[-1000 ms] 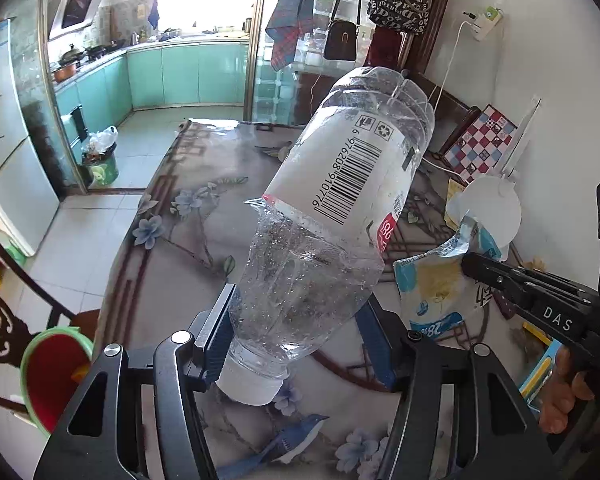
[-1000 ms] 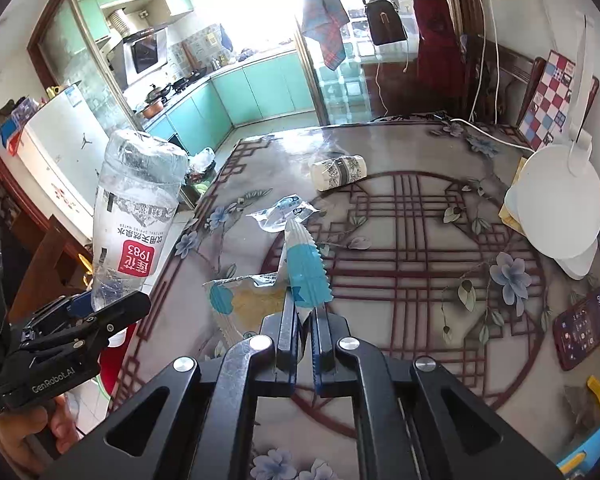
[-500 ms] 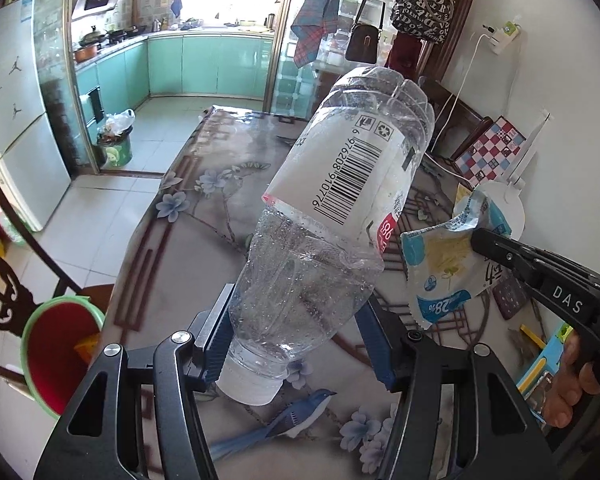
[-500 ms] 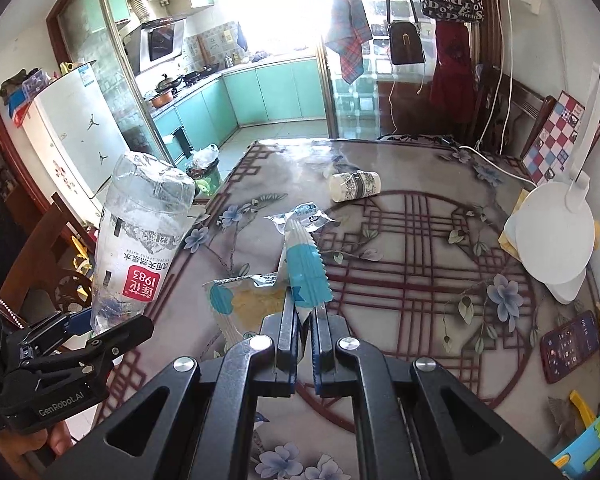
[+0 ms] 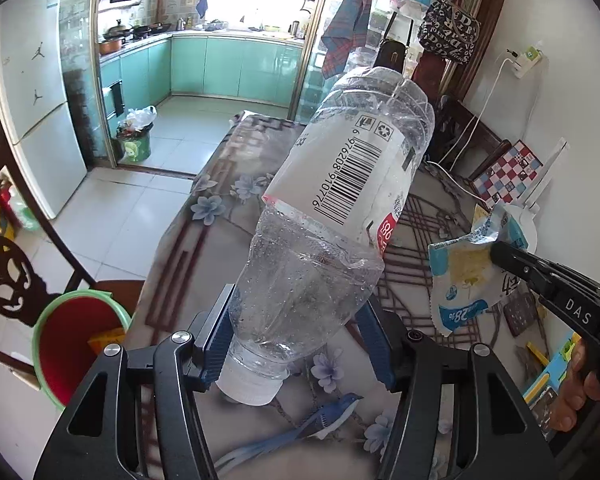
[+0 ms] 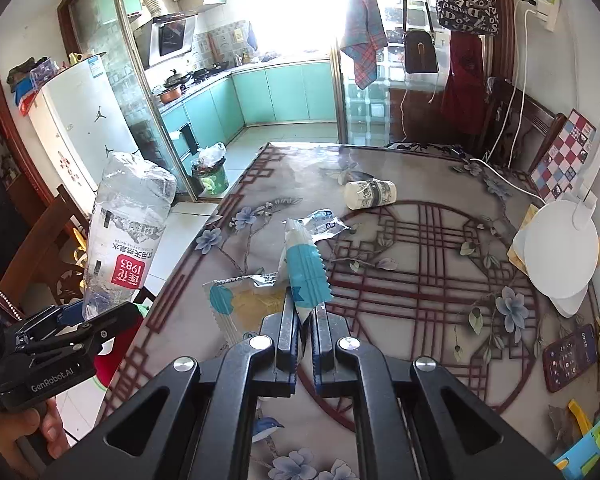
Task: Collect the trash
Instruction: 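Carry the bottle and snack wrapper over the red bin and open both tools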
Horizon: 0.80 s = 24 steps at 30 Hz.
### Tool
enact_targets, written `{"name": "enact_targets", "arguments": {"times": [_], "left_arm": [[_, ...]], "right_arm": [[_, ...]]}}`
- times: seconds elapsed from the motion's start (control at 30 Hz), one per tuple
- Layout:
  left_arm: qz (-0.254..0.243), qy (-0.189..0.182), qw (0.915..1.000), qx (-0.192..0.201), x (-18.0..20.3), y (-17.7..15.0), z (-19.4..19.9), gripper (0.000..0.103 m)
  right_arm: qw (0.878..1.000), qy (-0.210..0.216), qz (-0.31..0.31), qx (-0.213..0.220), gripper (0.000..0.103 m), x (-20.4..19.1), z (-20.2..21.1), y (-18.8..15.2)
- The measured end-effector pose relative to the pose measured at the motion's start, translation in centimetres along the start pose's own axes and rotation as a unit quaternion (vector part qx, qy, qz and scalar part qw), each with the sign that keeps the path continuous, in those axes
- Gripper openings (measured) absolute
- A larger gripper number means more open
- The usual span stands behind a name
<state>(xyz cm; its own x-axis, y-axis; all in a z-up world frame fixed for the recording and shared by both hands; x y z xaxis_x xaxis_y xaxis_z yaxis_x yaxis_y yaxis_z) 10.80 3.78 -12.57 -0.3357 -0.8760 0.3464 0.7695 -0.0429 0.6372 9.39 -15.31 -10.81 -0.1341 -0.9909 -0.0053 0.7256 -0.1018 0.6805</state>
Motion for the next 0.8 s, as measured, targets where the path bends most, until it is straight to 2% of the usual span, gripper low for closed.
{"name": "enact_targets", "arguments": {"times": [0.43, 0.8], "left_arm": [[0.027, 0.026, 0.9991, 0.021, -4.6, 0.6, 2.3, 0.057], [0.065, 0.063, 0.9955, 0.03, -10.8, -0.6, 5.2, 0.057]], "right_arm": [[0.999, 0.014, 0.036, 0.01, 0.004, -5.7, 0.3, 1.3], [0.996, 0.049, 0.075, 0.002, 0.004, -14.3, -0.6, 1.0]]}}
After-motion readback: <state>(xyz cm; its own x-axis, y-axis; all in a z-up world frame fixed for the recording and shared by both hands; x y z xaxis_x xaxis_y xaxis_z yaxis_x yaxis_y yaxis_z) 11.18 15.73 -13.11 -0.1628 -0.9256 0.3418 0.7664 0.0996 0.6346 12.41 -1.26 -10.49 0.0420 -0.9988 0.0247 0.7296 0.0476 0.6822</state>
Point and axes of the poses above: each gripper's, at about its wrist camera, not at the fingertips, and z roughly against the way its jaws point, x to its right, y to its top, the point moved 8 cm from there along -z, roughly the way its jaws point, and after that the axes turned 11 degrees about -y, right-handed, at the moved point
